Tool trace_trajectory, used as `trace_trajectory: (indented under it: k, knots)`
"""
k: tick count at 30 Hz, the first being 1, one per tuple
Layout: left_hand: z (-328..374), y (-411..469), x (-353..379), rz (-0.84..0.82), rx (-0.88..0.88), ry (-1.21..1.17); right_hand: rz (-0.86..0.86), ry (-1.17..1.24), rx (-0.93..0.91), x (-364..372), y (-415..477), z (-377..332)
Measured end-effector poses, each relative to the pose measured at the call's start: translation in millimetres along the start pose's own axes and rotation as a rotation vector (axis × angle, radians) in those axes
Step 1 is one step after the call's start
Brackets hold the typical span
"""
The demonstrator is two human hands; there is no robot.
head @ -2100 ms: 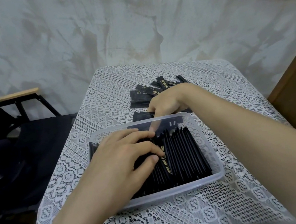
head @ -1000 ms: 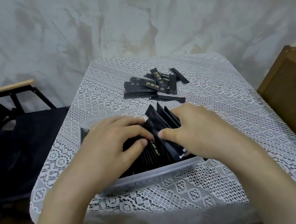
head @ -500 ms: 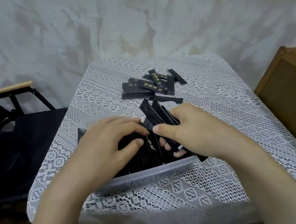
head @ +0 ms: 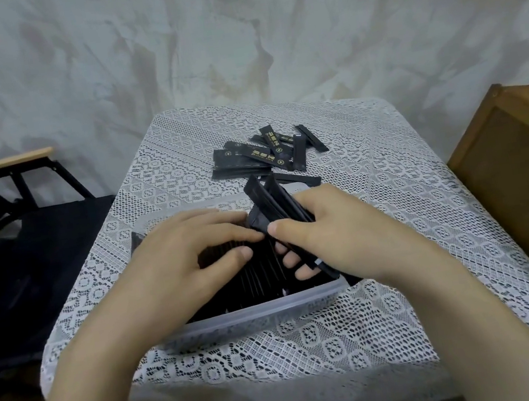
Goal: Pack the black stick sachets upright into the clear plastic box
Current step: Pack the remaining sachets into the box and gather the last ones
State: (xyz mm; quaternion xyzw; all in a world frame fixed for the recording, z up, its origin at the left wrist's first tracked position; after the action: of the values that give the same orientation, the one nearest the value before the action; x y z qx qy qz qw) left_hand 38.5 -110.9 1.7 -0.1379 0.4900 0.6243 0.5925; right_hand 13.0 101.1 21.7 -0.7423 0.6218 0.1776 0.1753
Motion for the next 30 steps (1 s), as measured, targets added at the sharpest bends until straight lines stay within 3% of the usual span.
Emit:
trace_trajectory:
  k: [10,21,30]
  knots:
    - [1.2,-2.4,-2.0,-0.006,-0.057,-0.035,-0.006,-0.019,0.027,-1.1,-1.5,-6.7]
    - [10.3,0.5,-4.2,-0.087,0.002,0.021,-0.030,-0.084,-0.045,-5.7,-3.5,-8.4]
    - [9.8,-1.1,-4.2,-0.085,-0.006,0.006,0.224,-0.336,-0.176,-0.1,5.6,-5.2]
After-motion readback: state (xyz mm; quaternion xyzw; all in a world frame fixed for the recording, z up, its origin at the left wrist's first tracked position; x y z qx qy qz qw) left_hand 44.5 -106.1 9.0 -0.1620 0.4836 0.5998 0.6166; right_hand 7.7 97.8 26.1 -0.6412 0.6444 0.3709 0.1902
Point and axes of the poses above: each hand's wrist, its own y-axis towards the middle knuckle, its own x-axis out of the palm, z = x × y, the point moved 1 cm from there along y, towards the middle knuckle, and after that the axes turned 14 degrees about z, right-handed, at the moved point
